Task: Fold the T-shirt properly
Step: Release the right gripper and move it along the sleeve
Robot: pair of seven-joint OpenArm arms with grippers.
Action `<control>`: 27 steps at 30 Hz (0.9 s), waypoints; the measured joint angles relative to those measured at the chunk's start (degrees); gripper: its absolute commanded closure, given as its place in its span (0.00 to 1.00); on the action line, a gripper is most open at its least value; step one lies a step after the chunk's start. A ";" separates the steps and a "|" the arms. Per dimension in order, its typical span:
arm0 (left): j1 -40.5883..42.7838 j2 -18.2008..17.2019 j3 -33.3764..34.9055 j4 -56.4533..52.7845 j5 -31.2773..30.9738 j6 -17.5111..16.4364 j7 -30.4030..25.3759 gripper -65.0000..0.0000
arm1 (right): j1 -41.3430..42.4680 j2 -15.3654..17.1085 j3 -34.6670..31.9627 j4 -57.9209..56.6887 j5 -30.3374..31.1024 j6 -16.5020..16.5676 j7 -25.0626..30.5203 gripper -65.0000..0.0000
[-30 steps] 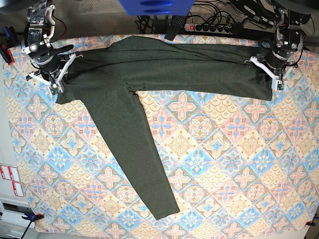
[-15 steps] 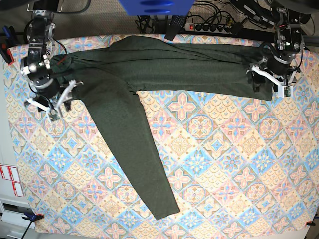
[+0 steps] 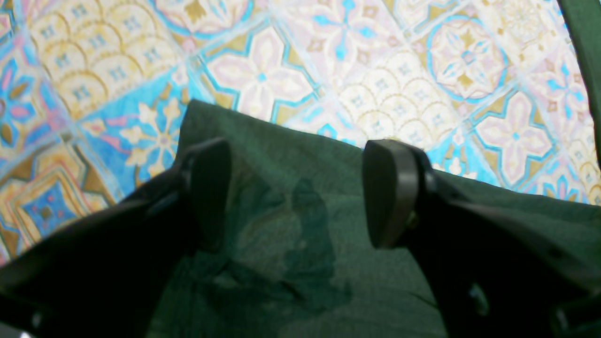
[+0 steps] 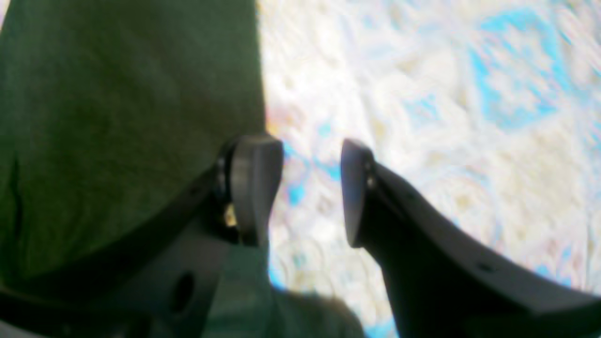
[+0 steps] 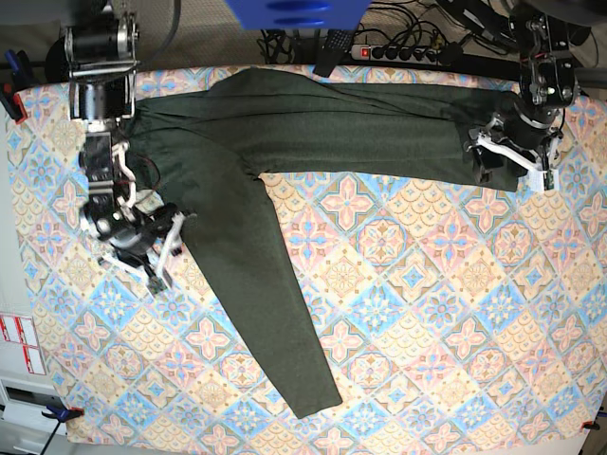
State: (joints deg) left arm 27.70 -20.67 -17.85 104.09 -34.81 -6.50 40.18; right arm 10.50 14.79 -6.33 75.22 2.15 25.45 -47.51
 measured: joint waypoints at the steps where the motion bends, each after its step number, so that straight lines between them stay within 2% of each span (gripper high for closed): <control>1: -0.04 0.02 0.00 0.04 -0.07 -0.04 -0.17 0.32 | 1.18 -0.46 -0.63 -1.68 -0.20 -0.20 0.85 0.63; 5: -0.13 0.00 0.04 0.04 -1.31 0.07 -0.11 0.32 | 3.67 -1.42 -2.19 -7.39 0.72 0.07 4.92 0.63; 10: -0.22 0.17 0.26 0.04 -1.49 0.02 -0.09 0.32 | 4.92 -2.34 -2.01 -14.67 -0.22 -0.20 6.69 0.63; 16: -0.22 0.15 0.24 0.04 -1.51 0.02 -0.09 0.32 | 7.34 -5.11 -2.05 -21.86 0.22 -0.17 11.17 0.63; 22: -0.22 0.15 0.26 0.07 -1.51 0.04 -0.13 0.32 | 9.46 -4.98 -2.03 -25.24 -0.04 -0.46 12.41 0.64; 24: -0.20 0.17 0.24 0.07 -1.51 0.04 -0.11 0.32 | 9.49 -5.14 -3.04 -25.24 -0.09 -0.66 12.44 0.69; 27: -0.22 0.17 0.24 0.04 -1.51 0.04 -0.11 0.32 | 9.62 -5.14 -6.58 -25.22 -0.20 -0.81 13.09 0.89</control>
State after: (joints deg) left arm 27.49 -20.49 -17.61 104.14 -36.32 -6.46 40.07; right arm 20.12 9.65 -12.91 50.00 1.96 24.64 -34.41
